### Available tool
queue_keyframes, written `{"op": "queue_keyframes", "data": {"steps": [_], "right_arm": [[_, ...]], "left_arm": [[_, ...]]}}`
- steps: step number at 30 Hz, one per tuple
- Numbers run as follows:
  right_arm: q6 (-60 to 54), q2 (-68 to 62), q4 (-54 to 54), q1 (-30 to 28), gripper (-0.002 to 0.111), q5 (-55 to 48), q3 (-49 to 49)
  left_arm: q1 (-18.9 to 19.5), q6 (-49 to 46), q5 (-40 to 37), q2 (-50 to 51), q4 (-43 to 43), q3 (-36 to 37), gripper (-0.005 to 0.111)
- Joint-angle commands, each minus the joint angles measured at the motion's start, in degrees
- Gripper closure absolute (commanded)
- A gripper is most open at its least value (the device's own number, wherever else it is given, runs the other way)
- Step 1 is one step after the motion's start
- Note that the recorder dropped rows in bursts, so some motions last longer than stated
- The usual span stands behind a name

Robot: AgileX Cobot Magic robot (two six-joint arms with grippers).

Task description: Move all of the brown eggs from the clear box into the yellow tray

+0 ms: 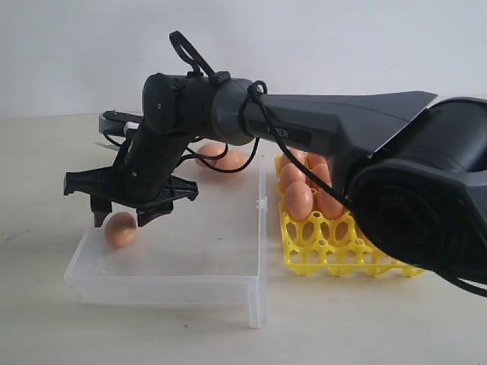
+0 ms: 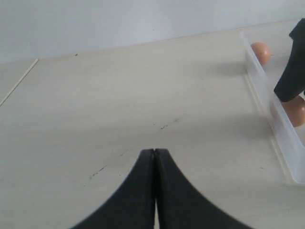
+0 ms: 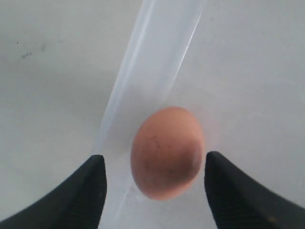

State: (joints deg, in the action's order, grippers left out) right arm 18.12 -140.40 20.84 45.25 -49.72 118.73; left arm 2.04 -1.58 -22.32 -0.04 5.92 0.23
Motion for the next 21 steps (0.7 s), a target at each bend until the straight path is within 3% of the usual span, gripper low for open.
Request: {"op": "queue_keyframes", "data": {"steps": [1, 21], "right_arm": [[-0.03, -1.29, -0.16, 0.40, 0.049, 0.52, -0.14], [-0.03, -3.30, -3.93, -0.08, 0.049, 4.27, -0.14]], "left_arm": [[-0.34, 0.27, 0.52, 0.04, -0.14, -0.23, 0.107], [-0.34, 0.27, 0.52, 0.04, -0.14, -0.23, 0.107]]}}
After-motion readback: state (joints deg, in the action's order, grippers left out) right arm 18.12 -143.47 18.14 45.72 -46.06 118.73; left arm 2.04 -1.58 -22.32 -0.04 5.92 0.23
